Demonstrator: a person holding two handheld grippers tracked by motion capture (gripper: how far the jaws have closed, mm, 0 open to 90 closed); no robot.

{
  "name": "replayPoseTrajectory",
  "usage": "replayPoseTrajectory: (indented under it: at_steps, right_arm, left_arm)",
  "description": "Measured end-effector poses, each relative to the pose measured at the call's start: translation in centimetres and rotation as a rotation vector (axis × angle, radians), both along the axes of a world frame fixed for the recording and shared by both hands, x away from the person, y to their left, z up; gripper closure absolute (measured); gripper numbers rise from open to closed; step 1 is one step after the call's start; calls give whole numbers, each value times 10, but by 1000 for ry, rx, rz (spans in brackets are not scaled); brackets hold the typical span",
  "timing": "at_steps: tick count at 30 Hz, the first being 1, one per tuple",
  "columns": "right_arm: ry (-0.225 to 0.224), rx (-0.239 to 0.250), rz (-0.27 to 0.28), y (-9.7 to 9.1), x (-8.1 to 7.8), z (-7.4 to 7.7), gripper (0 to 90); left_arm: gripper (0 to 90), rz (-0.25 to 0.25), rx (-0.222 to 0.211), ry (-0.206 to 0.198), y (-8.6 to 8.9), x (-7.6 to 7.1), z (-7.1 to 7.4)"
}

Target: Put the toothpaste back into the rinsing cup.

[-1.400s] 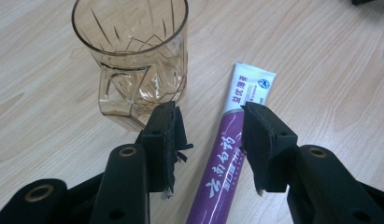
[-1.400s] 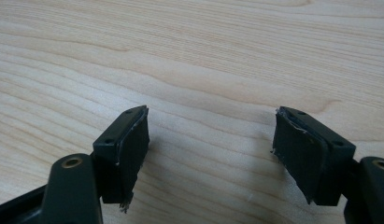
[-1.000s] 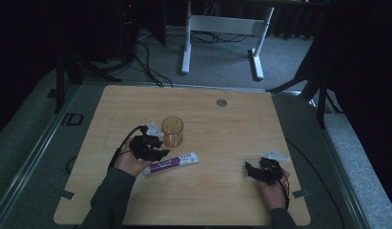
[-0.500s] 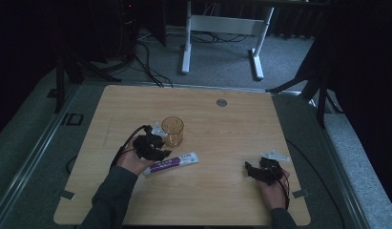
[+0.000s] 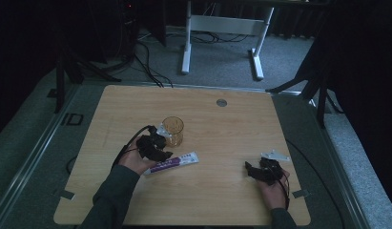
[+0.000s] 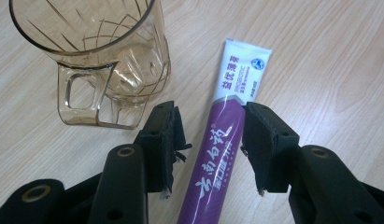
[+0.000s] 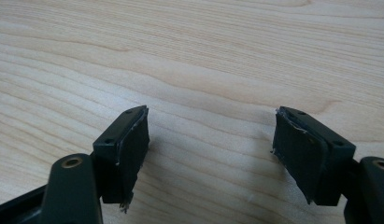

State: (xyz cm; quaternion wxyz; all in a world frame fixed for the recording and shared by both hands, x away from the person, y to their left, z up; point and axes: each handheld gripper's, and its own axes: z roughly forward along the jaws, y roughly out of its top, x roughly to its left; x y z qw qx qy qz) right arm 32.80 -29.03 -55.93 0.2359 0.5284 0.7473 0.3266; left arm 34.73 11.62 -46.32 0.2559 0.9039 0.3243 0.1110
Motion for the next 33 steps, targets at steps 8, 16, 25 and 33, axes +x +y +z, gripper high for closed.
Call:
replayPoseTrajectory:
  at_steps: [8, 16, 25, 33]
  right_arm:
    - [0, 1, 0, 0, 0, 0, 269]
    - [1, 1, -1, 0, 0, 0, 269]
    - [0, 0, 0, 0, 0, 0, 269]
    - [0, 0, 0, 0, 0, 0, 269]
  left_arm:
    - [537, -10, 38, 12, -6, 2, -3]
    - [535, -16, 67, 31, -10, 3, -7]
    - [532, -21, 94, 50, -13, 5, -11]
    - [528, -32, 127, 66, -19, 6, -16]
